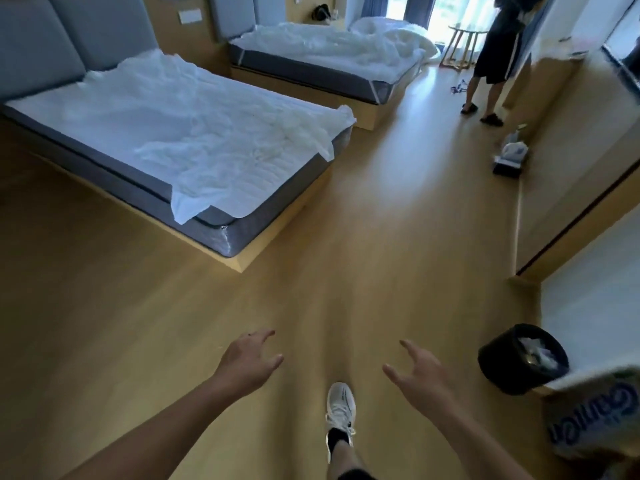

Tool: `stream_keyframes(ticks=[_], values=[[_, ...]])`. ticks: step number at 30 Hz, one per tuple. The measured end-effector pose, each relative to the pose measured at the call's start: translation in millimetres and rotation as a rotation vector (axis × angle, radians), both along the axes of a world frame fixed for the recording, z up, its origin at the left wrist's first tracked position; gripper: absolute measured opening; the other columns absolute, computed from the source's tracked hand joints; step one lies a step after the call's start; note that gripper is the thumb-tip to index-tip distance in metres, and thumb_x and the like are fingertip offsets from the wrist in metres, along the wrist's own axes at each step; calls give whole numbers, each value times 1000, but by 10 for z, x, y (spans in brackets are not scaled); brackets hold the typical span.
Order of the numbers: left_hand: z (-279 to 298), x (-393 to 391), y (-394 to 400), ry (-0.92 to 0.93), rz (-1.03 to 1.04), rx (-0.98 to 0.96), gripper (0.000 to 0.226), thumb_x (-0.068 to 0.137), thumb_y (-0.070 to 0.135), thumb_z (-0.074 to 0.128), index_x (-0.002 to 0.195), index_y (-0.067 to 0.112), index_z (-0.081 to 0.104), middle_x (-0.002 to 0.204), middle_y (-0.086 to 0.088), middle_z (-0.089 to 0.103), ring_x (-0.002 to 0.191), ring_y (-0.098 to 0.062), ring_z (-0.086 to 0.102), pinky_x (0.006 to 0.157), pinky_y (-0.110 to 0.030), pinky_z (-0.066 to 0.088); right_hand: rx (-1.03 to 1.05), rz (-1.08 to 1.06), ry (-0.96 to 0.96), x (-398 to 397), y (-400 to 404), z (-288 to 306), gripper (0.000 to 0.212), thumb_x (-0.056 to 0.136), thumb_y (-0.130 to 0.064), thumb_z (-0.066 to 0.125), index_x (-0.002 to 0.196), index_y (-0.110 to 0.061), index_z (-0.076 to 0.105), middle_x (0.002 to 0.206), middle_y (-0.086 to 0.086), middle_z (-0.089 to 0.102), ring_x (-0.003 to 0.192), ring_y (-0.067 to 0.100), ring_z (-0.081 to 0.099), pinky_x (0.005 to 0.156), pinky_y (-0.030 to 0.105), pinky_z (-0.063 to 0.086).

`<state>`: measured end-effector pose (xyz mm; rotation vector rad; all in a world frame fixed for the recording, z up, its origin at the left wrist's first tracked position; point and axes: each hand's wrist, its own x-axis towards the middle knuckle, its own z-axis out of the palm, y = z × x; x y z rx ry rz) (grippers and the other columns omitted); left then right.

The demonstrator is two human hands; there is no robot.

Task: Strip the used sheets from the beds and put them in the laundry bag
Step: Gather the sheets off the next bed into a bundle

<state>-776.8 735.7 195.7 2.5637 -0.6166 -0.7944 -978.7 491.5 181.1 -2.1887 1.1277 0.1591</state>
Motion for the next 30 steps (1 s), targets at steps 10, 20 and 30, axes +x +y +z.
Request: stream_keyframes(ticks=[10,20,30], values=[[436,2088,-1250,-77,271,55,59,95,42,68,149,28,49,147,-6,53,134,-23,50,105,-28,39,41,218,-40,2712,-1787,167,73,90,-40,78,152,-17,49,149,11,54,139,25,48,115,32,38],[82,4024,-2323,11,277,28,60,95,43,67,150,27,48,152,-4,48,135,-22,50,106,-30,42,93,224,13,4637,-2756,-84,76,87,-44,78,153,-23,47,150,7,53,140,21,48,114,33,40],[54,6548,-3163,22,273,-66,60,98,43,64,151,24,45,153,-4,47,138,-23,48,109,-32,39,22,239,66,7022,-3725,270,74,89,-39,78,154,-20,46,151,8,52,140,22,46,114,32,37]])
